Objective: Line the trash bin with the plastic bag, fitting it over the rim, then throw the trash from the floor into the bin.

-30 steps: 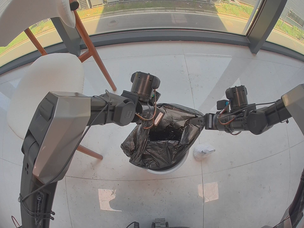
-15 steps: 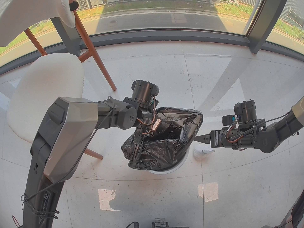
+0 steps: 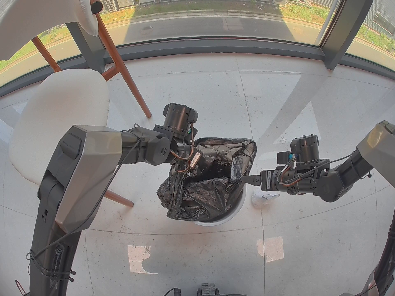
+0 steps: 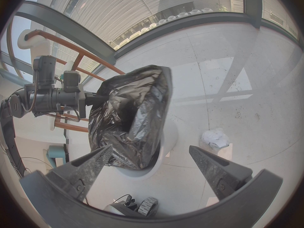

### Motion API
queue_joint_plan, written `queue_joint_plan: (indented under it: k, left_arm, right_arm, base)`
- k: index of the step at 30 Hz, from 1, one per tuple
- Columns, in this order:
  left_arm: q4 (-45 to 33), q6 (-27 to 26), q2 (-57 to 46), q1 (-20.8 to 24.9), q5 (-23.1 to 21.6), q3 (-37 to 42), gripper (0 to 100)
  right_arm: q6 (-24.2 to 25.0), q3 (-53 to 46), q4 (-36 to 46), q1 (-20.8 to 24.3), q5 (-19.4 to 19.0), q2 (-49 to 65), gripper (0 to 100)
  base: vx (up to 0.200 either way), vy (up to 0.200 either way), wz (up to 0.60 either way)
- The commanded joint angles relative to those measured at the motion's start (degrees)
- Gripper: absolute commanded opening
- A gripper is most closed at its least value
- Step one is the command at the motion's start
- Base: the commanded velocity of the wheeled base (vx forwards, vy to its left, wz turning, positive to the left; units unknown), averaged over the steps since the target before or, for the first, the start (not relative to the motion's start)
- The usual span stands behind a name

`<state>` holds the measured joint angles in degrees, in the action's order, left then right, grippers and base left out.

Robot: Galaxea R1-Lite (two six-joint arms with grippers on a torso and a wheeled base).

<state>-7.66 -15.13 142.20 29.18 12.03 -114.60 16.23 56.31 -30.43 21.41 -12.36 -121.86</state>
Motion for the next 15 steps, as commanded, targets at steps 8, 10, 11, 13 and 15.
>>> queue_joint_plan:
  k: [8, 10, 11, 13, 15]
  left_arm:
    - [-0.08, 0.01, -0.08, -0.09, 0.01, 0.01, 0]
    - [-0.08, 0.01, -0.08, -0.09, 0.1, 0.01, 0]
    - [-0.08, 0.01, -0.08, -0.18, 0.01, 0.01, 0]
    - [-0.08, 0.01, -0.08, -0.18, 0.01, 0.01, 0]
    - [-0.08, 0.01, -0.08, -0.27, 0.01, 0.01, 0]
  right_arm:
    - [0.03, 8.82, -0.16, -0.14, 0.67, -6.64, 100]
    - [0.03, 10.05, -0.16, -0.14, 0.67, -7.78, 100]
    - [0.03, 10.49, -0.16, -0.05, 0.67, -8.22, 100]
    - [0.03, 11.54, -0.16, 0.13, 0.58, -9.1, 100]
    - [0.03, 12.77, -0.33, 0.21, 0.58, -10.33, 100]
  base:
    - [0.0, 0.0, 0.0]
    - [0.0, 0.0, 0.0]
    - [0.0, 0.0, 0.0]
    - [0.0, 0.0, 0.0]
    - [0.0, 0.0, 0.0]
